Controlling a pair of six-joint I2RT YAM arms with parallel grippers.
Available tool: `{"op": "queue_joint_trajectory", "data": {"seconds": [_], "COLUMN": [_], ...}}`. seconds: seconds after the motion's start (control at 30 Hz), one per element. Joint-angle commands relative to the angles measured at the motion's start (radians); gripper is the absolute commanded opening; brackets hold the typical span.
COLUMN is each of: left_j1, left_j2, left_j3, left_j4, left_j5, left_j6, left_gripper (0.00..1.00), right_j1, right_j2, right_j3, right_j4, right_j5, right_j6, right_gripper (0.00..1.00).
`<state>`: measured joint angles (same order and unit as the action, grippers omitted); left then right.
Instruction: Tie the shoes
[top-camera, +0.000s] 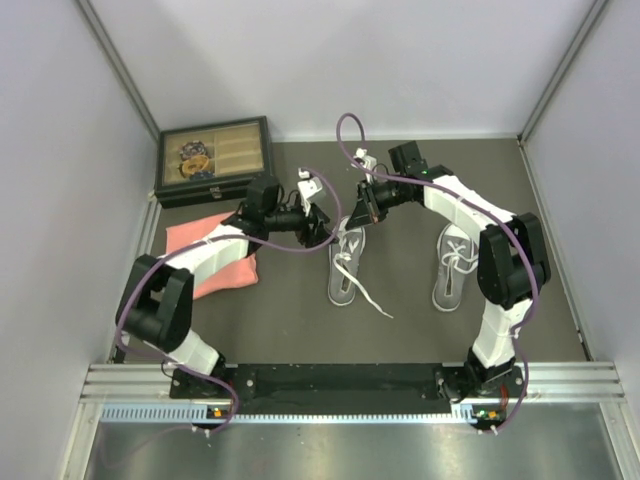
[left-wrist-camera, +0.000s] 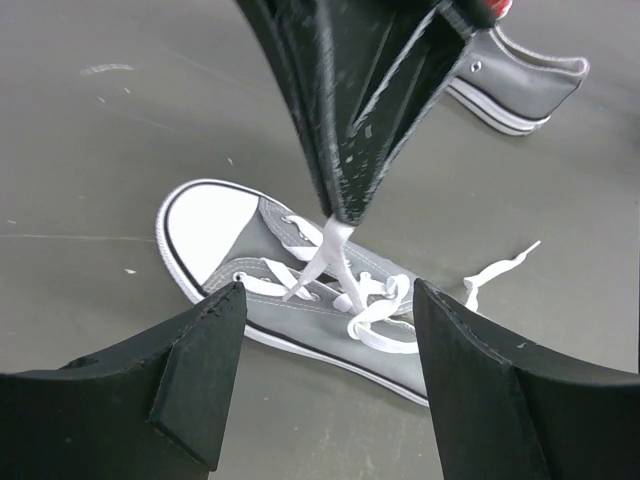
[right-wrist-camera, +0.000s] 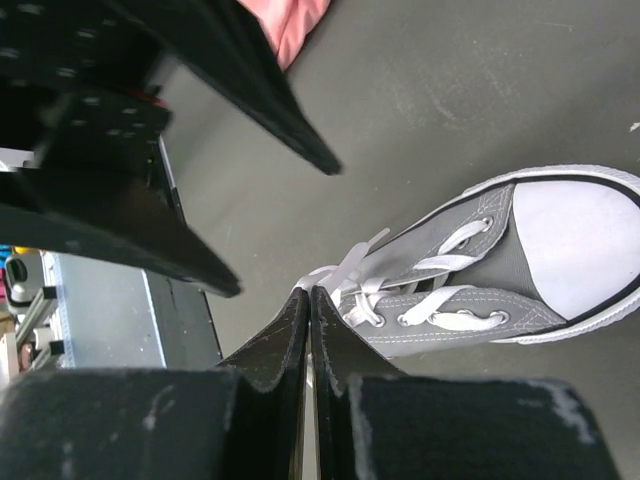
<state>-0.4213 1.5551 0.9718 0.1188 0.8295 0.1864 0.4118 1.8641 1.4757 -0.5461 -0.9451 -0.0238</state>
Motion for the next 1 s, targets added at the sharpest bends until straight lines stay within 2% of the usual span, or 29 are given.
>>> {"op": "queue_joint_trajectory", "data": {"seconds": [0.0, 0.1, 0.3, 0.43, 0.47, 0.53, 0.57, 0.7, 0.8, 0.83, 0.87, 0.93, 0.97], "left_j1": [-0.002, -0.011, -0.031, -0.042, -0.042, -0.043, -0.043, -0.043, -0.042, -0.04, -0.04, -0.031, -0.031], "left_j2": [0.054, 0.108, 0.164, 0.174, 0.172, 0.171, 0.171, 0.175, 0.171, 0.169, 0.166, 0.16, 0.16], "left_j3": [0.03, 0.05, 0.073, 0.074, 0.071, 0.065, 0.064, 0.054, 0.041, 0.036, 0.03, 0.024, 0.018], "left_j4": [0.128, 0.134, 0.18, 0.191, 0.196, 0.2, 0.203, 0.228, 0.231, 0.229, 0.229, 0.217, 0.216], "left_j5": [0.063, 0.069, 0.083, 0.094, 0.098, 0.102, 0.105, 0.1, 0.082, 0.08, 0.074, 0.059, 0.054], "left_j6": [-0.019, -0.01, -0.016, -0.033, -0.038, -0.053, -0.056, -0.088, -0.099, -0.102, -0.107, -0.125, -0.134], "left_gripper": [0.69, 0.66, 0.54, 0.38, 0.31, 0.26, 0.19, 0.0, 0.0, 0.0, 0.0, 0.0, 0.0], "right_j1": [0.018, 0.021, 0.024, 0.024, 0.025, 0.025, 0.025, 0.024, 0.021, 0.018, 0.006, -0.01, -0.021], "right_j2": [-0.002, -0.002, -0.003, -0.006, -0.006, -0.006, -0.006, -0.005, -0.019, -0.028, -0.049, -0.091, -0.144], "right_j3": [0.057, 0.058, 0.064, 0.066, 0.066, 0.064, 0.064, 0.064, 0.061, 0.055, 0.046, -0.021, -0.055], "right_j4": [0.002, -0.005, -0.006, -0.008, -0.009, -0.008, -0.005, -0.006, -0.037, -0.047, -0.057, -0.054, -0.046], "right_j5": [-0.037, -0.04, -0.049, -0.052, -0.054, -0.055, -0.057, -0.054, -0.018, -0.002, 0.02, 0.037, 0.055], "right_j6": [-0.041, -0.047, -0.045, -0.047, -0.045, -0.042, -0.041, -0.031, -0.037, -0.042, -0.047, -0.065, -0.079], "right_gripper": [0.0, 0.0, 0.0, 0.0, 0.0, 0.0, 0.0, 0.0, 0.16, 0.31, 0.38, 0.5, 0.51]}}
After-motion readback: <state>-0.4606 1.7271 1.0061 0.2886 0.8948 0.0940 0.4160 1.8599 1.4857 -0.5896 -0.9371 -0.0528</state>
